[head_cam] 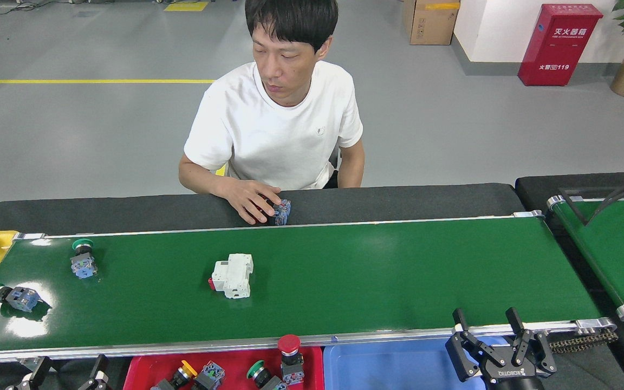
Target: Pick switch part from conveyor to tray
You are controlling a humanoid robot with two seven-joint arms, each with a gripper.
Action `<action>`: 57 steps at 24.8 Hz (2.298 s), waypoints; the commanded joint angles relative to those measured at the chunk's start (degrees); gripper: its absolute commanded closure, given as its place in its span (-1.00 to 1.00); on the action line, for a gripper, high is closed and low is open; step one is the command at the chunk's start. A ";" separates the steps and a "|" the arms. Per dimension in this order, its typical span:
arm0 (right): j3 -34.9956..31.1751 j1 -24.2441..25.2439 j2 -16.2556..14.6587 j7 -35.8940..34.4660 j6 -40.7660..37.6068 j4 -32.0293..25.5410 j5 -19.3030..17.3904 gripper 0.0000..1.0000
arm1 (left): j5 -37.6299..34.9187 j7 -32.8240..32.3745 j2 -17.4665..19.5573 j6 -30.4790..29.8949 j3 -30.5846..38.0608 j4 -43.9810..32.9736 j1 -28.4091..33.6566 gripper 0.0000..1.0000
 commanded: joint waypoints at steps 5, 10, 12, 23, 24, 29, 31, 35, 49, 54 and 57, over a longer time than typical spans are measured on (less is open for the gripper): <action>0.30 -0.27 -0.12 -0.30 -0.42 -0.54 -0.16 -0.98 | -3.25 -0.28 0.95 0.02 -2.86 3.88 -5.33 -1.00; 0.30 -0.09 -0.83 -0.39 -0.77 0.25 -0.42 -0.98 | -3.34 -0.01 1.21 -1.03 -6.02 2.21 -4.63 -1.00; 0.21 -0.18 -0.91 -0.48 -0.86 0.25 -0.51 -0.98 | -3.86 -0.10 1.21 -0.50 -8.57 2.29 -5.68 -1.00; 0.39 -0.27 -1.27 -0.04 -0.86 0.25 -0.51 -0.98 | -11.69 -0.45 1.04 5.91 -13.32 10.38 -14.56 -1.00; 0.39 -0.27 -1.27 -0.04 -0.86 0.25 -0.60 -0.98 | -11.69 -0.45 1.12 5.91 -13.32 11.70 -15.79 -1.00; 0.39 -0.53 -1.18 -0.04 -0.86 0.25 -0.51 -0.98 | -11.86 -0.45 2.35 6.88 -13.32 17.49 -20.53 -1.00; 0.39 -0.44 -1.27 -0.04 -0.86 0.25 -0.60 -0.98 | -11.86 -0.45 3.41 7.67 -13.32 20.14 -22.21 -1.00; 0.47 -0.44 -1.00 -0.04 -0.77 0.34 -0.60 -0.98 | -11.78 -0.10 5.25 8.46 -13.32 25.23 -26.60 -1.00; 2.32 -0.89 -0.21 0.05 -0.77 0.25 -0.51 -0.98 | -6.68 3.41 9.12 3.80 -13.85 23.22 -21.86 0.80; 2.32 -0.62 -1.18 -0.13 -0.33 0.16 -1.48 -0.98 | 0.09 3.06 9.47 3.63 -8.84 10.99 -10.25 0.80; 2.58 0.08 -4.25 -0.22 -0.15 0.07 -4.20 -0.98 | 4.22 3.06 9.47 3.63 -6.73 5.28 -2.87 0.80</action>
